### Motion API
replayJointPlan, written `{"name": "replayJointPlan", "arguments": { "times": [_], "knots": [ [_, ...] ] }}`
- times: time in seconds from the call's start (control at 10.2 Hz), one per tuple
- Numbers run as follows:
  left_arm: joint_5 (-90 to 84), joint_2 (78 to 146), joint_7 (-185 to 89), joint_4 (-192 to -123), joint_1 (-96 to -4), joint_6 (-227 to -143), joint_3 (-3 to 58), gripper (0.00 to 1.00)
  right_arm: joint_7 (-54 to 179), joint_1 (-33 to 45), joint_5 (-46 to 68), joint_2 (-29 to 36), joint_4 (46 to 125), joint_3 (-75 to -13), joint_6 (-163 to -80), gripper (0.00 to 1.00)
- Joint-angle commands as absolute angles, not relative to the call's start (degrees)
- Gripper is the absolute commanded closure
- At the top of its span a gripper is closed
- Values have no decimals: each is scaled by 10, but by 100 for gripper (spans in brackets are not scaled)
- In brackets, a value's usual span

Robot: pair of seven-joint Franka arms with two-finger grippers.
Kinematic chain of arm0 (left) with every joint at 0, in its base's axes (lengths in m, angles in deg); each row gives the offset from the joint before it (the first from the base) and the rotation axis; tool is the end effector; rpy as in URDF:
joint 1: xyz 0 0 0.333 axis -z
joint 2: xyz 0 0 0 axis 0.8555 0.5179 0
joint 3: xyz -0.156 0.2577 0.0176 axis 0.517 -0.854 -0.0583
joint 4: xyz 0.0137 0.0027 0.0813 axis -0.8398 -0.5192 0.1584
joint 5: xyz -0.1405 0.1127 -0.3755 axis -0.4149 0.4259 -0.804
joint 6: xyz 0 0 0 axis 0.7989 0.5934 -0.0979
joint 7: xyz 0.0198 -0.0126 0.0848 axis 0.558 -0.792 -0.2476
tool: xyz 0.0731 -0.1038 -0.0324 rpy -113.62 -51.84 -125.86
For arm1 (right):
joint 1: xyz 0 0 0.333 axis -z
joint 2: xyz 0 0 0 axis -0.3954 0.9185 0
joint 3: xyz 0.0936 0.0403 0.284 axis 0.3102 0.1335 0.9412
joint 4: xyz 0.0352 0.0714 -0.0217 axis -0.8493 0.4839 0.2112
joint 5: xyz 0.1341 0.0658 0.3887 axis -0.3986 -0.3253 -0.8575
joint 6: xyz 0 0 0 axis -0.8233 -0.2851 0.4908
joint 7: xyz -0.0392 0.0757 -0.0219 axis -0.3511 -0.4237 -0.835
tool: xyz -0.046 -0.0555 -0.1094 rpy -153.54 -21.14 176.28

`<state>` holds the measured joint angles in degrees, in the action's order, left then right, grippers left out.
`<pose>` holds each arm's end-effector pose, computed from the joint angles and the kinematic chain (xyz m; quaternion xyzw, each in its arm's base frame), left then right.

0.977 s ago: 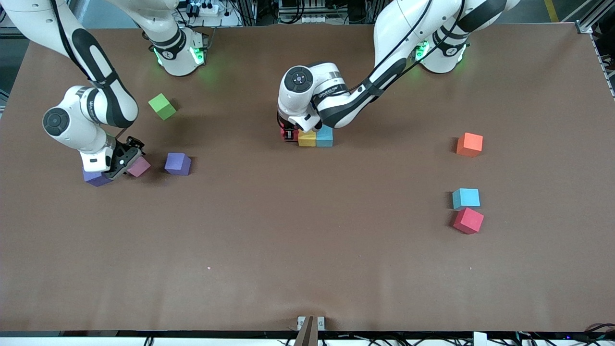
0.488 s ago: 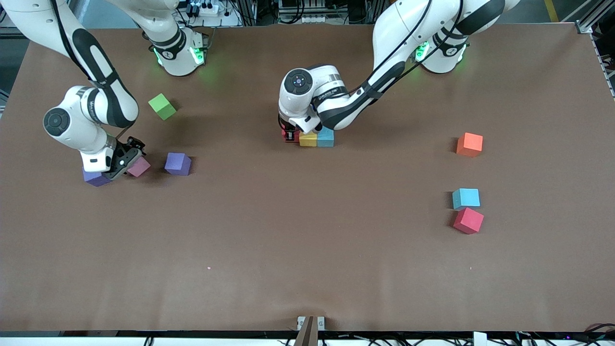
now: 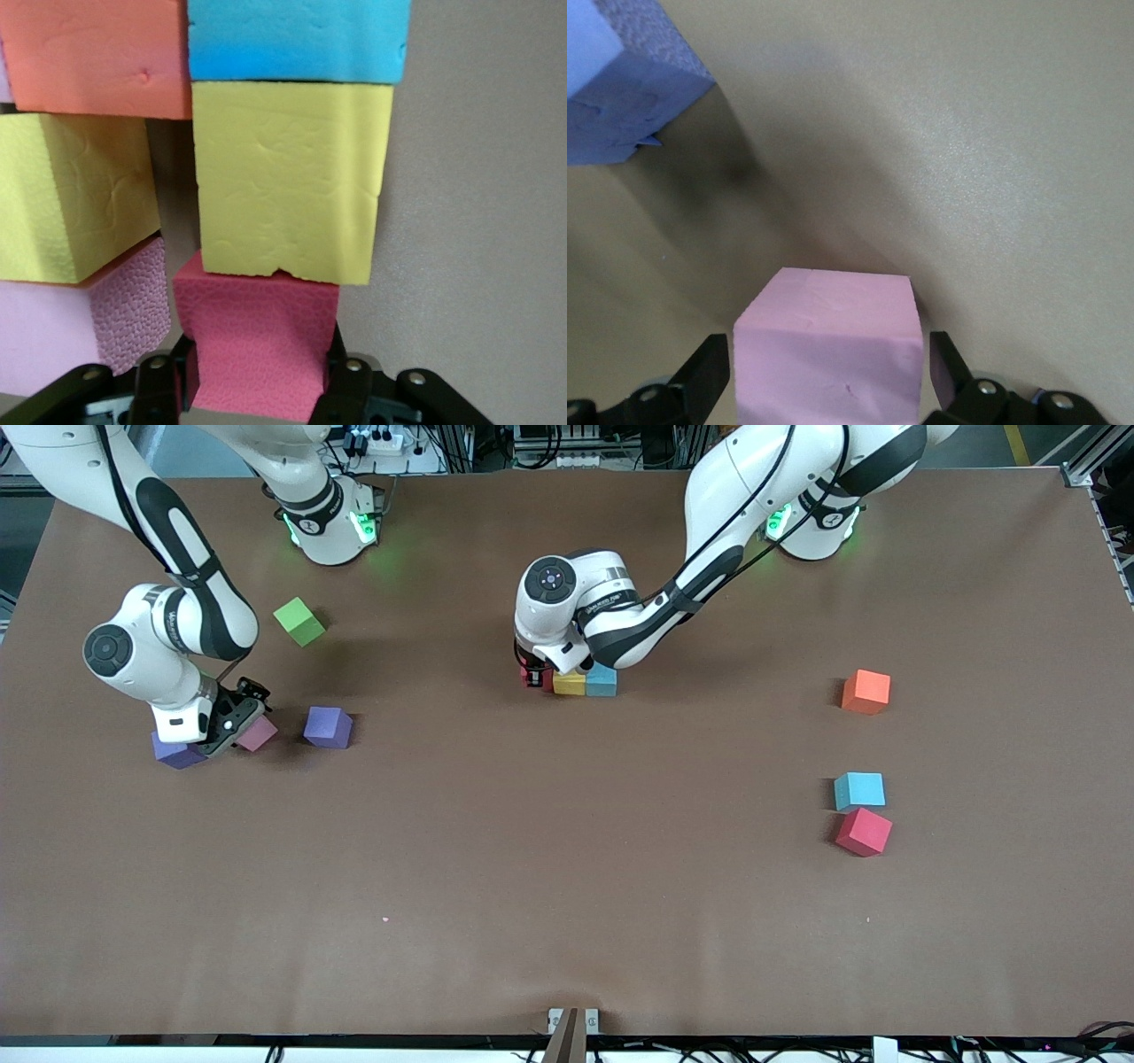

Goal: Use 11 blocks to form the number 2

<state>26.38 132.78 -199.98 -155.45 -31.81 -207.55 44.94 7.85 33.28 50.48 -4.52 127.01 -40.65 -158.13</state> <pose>0.3454 -0.5974 0.1519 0.7017 0.7045 -0.1055 0.0131 0.4737 -0.1006 0.1302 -0.9057 -0.4227 0.0325 0.0077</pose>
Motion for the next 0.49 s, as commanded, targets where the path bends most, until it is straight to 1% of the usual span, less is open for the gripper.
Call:
{"name": "replayJointPlan", "arguments": {
  "times": [0.0,0.1,0.29,0.39],
  "knots": [
    [300,1338,-2077,-1552,-317,-2083,455,0,84,334,502,-49,1272,-403,-1584,67],
    [298,1333,-2050,-1552,-318,-2083,456,0,84,334,502,-49,1272,-403,-1584,71],
    [291,1308,-2052,-1556,-327,-2074,466,0,84,334,502,-54,1271,-400,-1579,71],
    [290,1307,-2052,-1556,-339,-2066,486,0,84,334,502,-58,1263,-394,-1555,71]
  ]
}}
